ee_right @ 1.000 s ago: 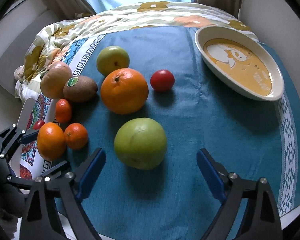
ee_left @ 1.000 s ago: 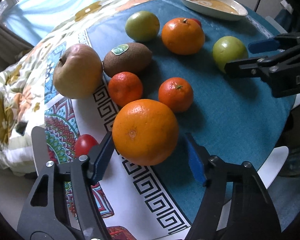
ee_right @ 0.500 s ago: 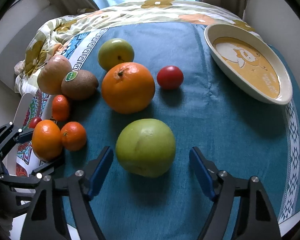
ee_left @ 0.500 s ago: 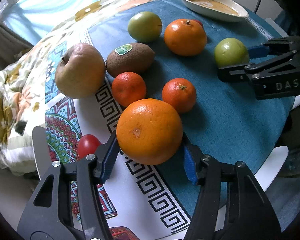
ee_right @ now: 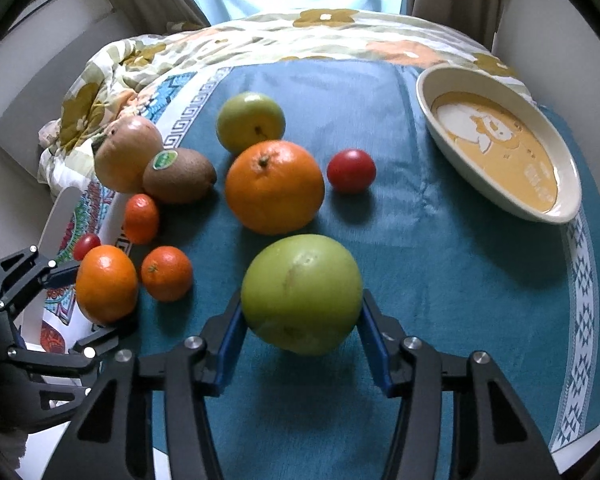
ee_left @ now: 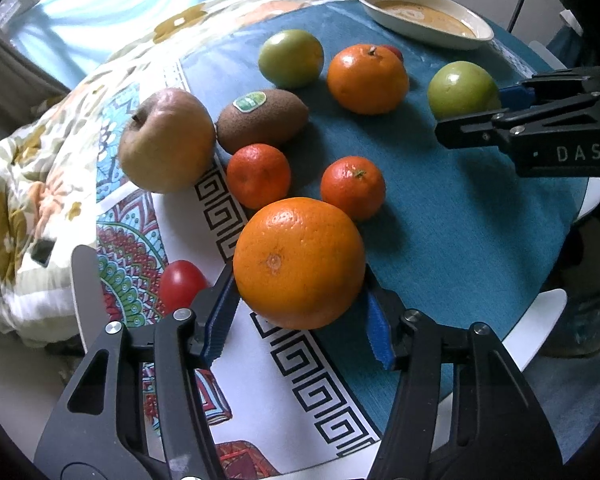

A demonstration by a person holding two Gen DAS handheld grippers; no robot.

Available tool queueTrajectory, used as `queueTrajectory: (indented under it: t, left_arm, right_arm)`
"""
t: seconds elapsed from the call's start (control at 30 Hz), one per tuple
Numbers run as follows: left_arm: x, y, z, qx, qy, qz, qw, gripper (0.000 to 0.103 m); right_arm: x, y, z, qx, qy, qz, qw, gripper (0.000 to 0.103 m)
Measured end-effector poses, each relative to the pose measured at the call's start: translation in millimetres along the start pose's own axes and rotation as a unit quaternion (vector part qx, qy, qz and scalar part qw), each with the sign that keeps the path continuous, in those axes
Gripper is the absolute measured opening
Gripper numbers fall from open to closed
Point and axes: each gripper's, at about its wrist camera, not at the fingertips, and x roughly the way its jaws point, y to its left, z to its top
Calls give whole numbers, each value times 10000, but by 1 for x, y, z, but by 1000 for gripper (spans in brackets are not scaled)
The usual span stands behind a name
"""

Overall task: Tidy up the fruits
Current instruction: 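Carry the orange in left gripper and green apple in right gripper to the duck bowl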

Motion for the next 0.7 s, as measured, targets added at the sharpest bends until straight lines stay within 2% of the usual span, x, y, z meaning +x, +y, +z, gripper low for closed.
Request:
queueTrajectory:
  t: [0.37,0.7]
  left_arm:
    - [-38,1,24,103,-403,66,9991,61]
    - [-50,-18,91,337,-775,63,9964,61]
  right_arm:
    - [-42,-6,8,206,-390,-5,9990,49]
    - [-83,-50,40,340,-846,-140,9957,49]
